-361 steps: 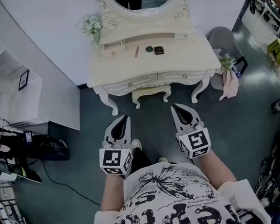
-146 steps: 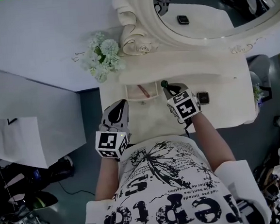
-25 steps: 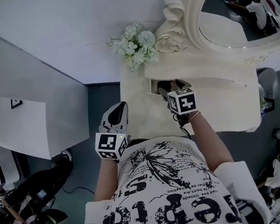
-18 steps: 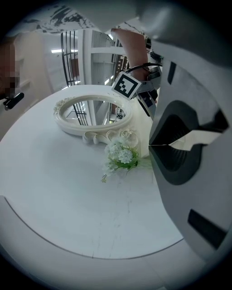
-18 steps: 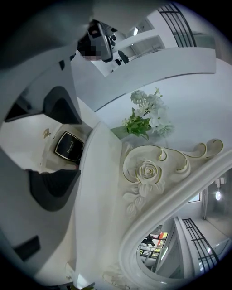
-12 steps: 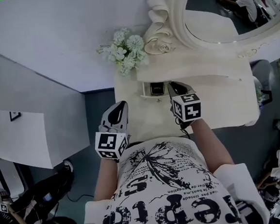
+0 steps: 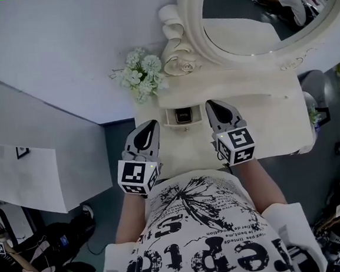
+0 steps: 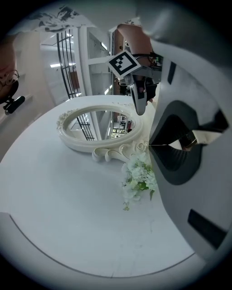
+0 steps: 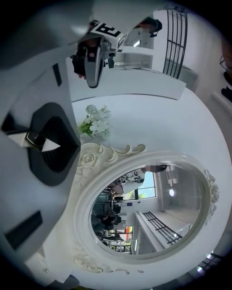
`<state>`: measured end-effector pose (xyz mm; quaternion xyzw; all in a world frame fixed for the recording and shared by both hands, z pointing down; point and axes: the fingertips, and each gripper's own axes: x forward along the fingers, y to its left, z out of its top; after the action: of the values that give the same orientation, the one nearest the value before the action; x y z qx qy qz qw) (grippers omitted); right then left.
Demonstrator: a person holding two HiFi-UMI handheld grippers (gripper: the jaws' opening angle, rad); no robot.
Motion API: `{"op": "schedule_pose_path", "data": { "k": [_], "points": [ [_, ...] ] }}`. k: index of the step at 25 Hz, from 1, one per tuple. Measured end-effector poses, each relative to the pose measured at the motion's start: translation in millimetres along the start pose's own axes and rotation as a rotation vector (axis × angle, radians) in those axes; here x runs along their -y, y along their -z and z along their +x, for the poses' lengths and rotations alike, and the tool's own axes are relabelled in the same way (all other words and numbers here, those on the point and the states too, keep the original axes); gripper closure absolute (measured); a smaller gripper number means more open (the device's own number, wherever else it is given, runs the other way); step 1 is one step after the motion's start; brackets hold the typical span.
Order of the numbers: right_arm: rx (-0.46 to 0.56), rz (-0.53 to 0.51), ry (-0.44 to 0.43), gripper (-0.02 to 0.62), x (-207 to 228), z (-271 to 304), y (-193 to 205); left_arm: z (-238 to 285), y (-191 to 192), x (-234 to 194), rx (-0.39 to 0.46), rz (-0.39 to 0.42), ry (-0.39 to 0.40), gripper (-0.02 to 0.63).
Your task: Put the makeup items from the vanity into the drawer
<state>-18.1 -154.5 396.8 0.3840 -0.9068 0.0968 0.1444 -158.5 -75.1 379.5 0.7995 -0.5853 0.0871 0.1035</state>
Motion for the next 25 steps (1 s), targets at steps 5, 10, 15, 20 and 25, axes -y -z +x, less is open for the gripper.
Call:
{"op": "schedule_pose_path", "data": {
  "k": [5,10,15,20,25],
  "points": [
    [0.069,-0.011,-0.015,0.578,2.2,-14.2,-18.9,11.9,-15.2,8.8,0.02,0.025,0.005,0.585],
    [0.103,-0.039,-0.03,0.578,4.7,-21.3,-24.7,19.6,-27.4,9.8,0.05,0.033,-0.012,0.584],
    [0.112,-0.047,-0.05,0.578,11.5,-26.4,-25.4,23.6,-33.9,11.1,0.054,0.034,-0.039,0.584],
    [0.124,-0.059,-0.057,0.578,15.3,-28.8,-26.1,23.7,-35.0,12.6,0.045,0.037,-0.062,0.586],
    [0.146,-0.076,-0.058,0.578,14.6,-27.1,-24.3,25.8,-31.4,9.5,0.046,0.032,-0.076,0.584]
  ]
}}
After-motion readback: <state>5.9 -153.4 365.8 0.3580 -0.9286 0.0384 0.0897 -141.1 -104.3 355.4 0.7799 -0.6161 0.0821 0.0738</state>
